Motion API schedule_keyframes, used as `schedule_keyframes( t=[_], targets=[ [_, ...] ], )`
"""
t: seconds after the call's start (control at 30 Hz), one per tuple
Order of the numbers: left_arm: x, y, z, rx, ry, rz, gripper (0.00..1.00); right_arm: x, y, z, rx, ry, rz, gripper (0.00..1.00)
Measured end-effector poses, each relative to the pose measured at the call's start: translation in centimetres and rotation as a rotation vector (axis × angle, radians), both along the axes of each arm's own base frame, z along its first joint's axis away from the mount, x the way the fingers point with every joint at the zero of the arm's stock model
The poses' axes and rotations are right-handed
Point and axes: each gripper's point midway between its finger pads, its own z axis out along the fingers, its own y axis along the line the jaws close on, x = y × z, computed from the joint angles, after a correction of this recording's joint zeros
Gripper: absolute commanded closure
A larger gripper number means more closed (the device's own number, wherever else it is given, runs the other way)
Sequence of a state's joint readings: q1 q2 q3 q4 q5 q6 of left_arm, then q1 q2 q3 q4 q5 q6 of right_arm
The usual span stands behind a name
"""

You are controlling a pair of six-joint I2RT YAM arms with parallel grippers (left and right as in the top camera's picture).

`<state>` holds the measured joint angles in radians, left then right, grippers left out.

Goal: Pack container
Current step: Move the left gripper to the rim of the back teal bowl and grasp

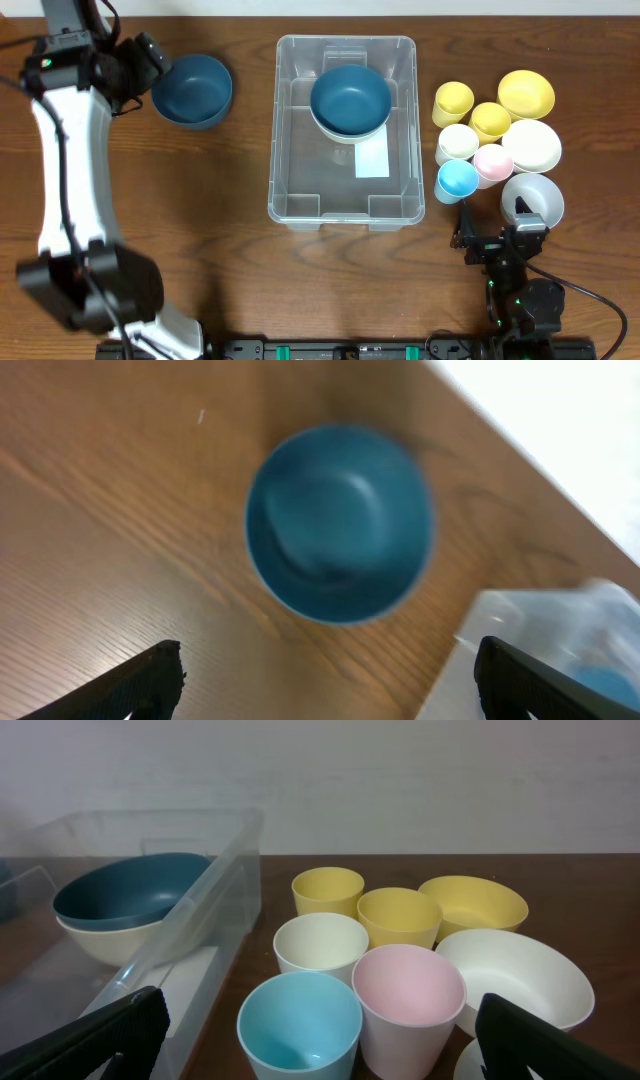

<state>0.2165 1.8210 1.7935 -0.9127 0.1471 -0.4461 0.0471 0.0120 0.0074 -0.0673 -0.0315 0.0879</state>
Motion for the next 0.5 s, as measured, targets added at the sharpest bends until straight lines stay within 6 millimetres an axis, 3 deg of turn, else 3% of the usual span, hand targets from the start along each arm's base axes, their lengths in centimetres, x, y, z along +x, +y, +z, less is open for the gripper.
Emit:
schedule_keyframes(
  t=[0.17, 0.3, 0.37, 0.5],
  targets=[
    [1.1, 0.5, -7.8, -0.068, 0.168, 0.067, 0.07, 0.0, 0.0, 0.0, 0.0, 0.0, 0.0, 0.01],
    [1.3, 0.5, -12.7, -0.095, 0.263, 0.086, 0.07, 0.0, 0.0, 0.0, 0.0, 0.0, 0.0, 0.01],
    [1.4, 0.5, -14.1, -0.103, 0.286, 0.096, 0.11, 0.0, 0.0, 0.0, 0.0, 0.0, 0.0, 0.01],
    [1.6, 0.6, -14.8, -0.108, 0.289, 0.105, 0.2, 0.0, 0.0, 0.0, 0.0, 0.0, 0.0, 0.01]
  ],
)
